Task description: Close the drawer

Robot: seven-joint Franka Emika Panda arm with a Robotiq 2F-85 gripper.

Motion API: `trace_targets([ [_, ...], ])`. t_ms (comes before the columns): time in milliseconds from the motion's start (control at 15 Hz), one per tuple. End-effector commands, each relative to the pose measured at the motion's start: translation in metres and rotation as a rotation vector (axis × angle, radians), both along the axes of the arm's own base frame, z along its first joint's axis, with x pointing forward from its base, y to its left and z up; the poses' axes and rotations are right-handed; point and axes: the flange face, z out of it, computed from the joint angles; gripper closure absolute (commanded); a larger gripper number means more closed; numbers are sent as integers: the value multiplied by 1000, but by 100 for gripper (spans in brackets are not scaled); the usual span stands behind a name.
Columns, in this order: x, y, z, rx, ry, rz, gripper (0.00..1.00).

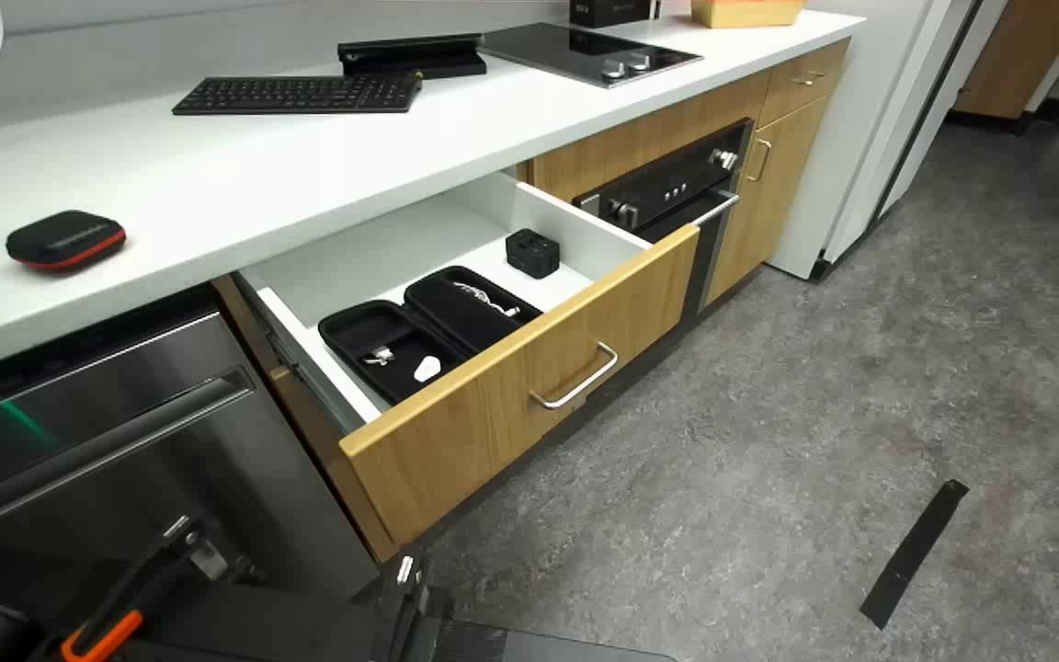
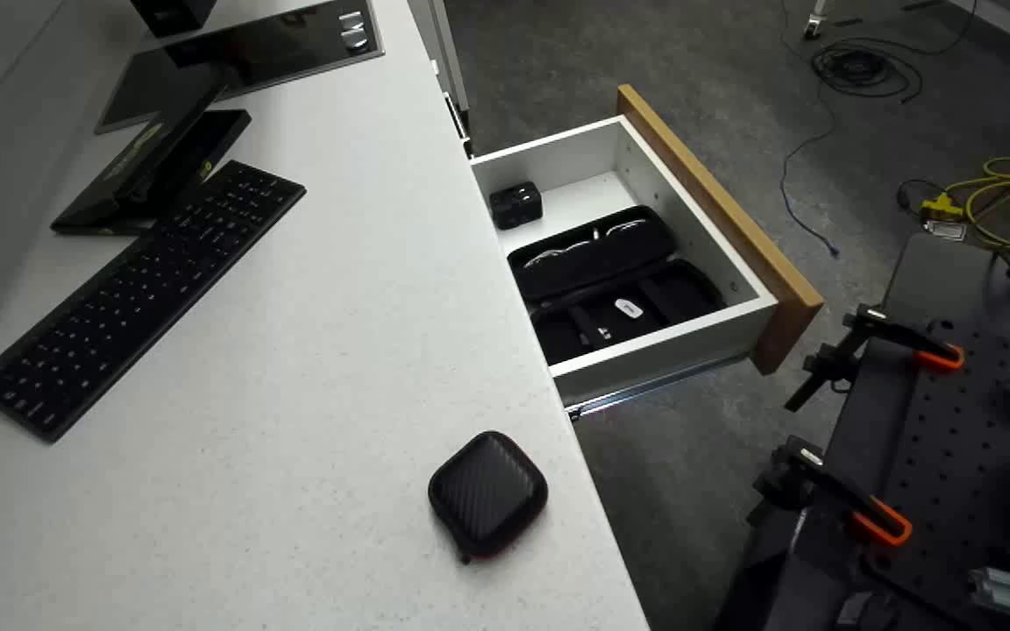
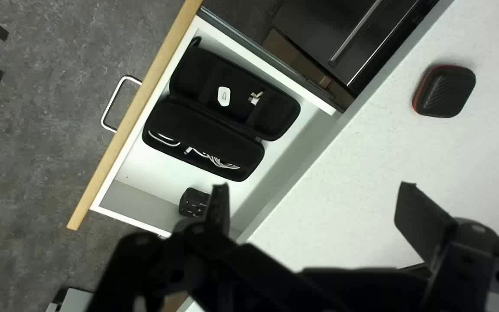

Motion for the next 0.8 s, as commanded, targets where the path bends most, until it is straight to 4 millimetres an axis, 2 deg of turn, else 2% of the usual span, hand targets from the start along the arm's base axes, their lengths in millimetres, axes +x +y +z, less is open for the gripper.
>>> trace_targets([
  [0, 0, 0, 0, 0, 1, 0, 0],
  [200, 1, 1, 0, -8, -4, 6, 0],
  [267, 7, 0, -6, -23, -6, -12, 0],
  [400, 21, -16, -24, -44, 24, -56, 0],
  [733, 51, -105, -112, -106, 140, -265, 0],
])
